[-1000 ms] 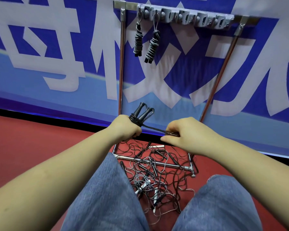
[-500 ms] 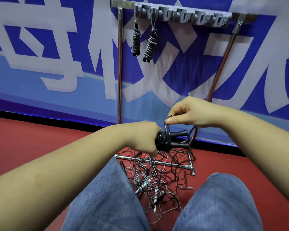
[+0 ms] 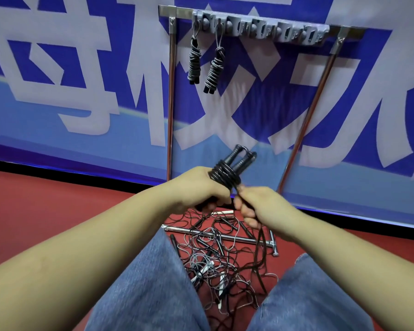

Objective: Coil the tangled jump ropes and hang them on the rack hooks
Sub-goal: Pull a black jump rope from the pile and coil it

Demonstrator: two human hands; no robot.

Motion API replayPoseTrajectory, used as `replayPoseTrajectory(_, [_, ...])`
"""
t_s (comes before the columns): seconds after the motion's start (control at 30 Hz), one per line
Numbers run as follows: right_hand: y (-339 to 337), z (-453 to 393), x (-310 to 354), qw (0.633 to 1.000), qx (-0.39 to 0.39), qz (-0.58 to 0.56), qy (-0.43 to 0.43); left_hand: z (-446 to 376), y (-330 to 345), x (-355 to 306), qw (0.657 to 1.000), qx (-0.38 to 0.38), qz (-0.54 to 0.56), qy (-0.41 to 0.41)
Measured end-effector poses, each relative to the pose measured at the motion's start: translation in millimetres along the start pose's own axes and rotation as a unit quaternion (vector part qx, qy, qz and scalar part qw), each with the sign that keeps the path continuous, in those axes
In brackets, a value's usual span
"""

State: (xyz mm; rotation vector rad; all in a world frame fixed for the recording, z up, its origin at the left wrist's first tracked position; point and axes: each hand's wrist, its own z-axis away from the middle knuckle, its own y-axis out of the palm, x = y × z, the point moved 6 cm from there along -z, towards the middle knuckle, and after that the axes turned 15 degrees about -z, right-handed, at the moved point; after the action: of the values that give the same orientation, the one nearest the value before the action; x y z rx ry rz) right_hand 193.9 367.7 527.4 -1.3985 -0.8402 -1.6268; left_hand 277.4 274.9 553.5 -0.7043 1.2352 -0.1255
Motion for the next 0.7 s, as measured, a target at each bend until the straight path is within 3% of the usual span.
replayPoseTrajectory(0.1, [0.2,5.8,-8.8,0.997,-0.001,0.077,0.014,-7.3,-18.9,14.0,0.995,-0.061,0.050,-0.060])
replayPoseTrajectory(0.2, [-2.6,9.0,-6.0,0.996,0.002,0.091,0.021,-11.7,-37.2,31.5,0.990,-0.104,-0.003,-0.094])
replayPoseTrajectory(0.23, [-4.0,9.6,-0.3,0.989,0.000,0.145,0.008,-12.8,-39.6,36.3,0.989,-0.106,-0.026,-0.100])
replayPoseTrajectory(0.37, [2.2,16.1,33.8,0.887,-0.010,0.453,-0.091,-17.9,-40.1,43.6,0.981,-0.109,-0.125,-0.104])
replayPoseTrajectory(0.5, [17.4,21.4,68.5,0.781,0.006,0.604,-0.155,-22.2,-33.9,35.5,0.951,-0.081,-0.279,-0.109])
replayPoseTrajectory(0.57, [22.1,20.6,84.0,0.750,0.026,0.634,-0.188,-22.0,-24.9,29.1,0.934,-0.028,-0.339,-0.104])
replayPoseTrajectory(0.63, [24.5,18.1,94.5,0.748,0.056,0.632,-0.194,-18.8,-15.9,22.9,0.924,0.034,-0.372,-0.086])
replayPoseTrajectory(0.7, [20.4,12.8,100.1,0.792,0.075,0.580,-0.176,-13.0,-9.7,17.2,0.922,0.084,-0.373,-0.057])
